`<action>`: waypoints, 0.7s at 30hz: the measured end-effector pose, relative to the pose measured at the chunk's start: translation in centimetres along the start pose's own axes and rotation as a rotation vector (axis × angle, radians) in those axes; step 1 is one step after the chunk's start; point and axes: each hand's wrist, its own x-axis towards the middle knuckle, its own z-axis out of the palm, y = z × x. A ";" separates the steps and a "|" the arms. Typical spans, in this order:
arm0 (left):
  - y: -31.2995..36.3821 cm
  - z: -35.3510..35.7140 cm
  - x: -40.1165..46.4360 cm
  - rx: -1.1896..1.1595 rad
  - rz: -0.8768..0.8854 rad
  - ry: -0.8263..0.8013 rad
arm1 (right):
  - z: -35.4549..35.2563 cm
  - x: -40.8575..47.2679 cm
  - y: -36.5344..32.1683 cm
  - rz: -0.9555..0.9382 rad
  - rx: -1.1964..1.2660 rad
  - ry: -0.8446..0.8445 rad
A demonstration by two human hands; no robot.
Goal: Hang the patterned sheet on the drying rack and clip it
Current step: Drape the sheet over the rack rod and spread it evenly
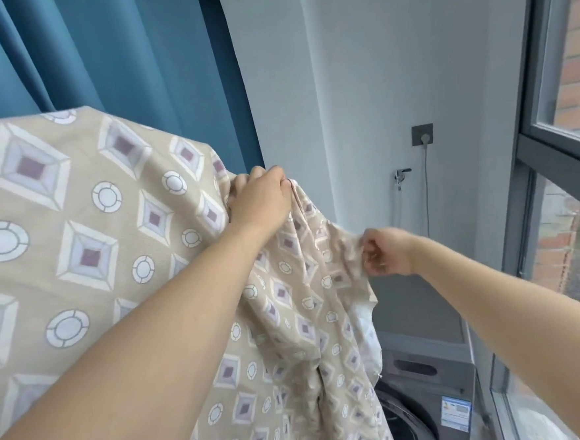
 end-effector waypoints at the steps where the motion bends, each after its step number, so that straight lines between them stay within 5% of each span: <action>1: -0.2 0.0 -0.1 0.068 0.028 -0.029 | -0.9 -0.2 -1.4 -0.056 0.099 0.126; 4: -0.4 0.1 -0.6 0.234 0.063 -0.154 | -5.0 0.1 -5.4 -0.219 0.430 0.454; 6: -0.5 0.3 -0.9 0.411 0.055 -0.217 | -7.9 0.1 -7.3 -0.298 0.443 0.597; 14: 3.4 0.4 -1.3 0.943 0.306 0.013 | -10.1 0.0 -5.1 -0.429 -0.495 0.815; 18: 4.7 -0.4 -0.4 0.987 0.357 -0.098 | -10.6 0.4 -1.4 -0.104 -1.172 0.873; 21: 4.6 -1.2 0.2 0.916 0.374 -0.168 | -7.8 0.0 -1.7 0.269 -1.366 0.726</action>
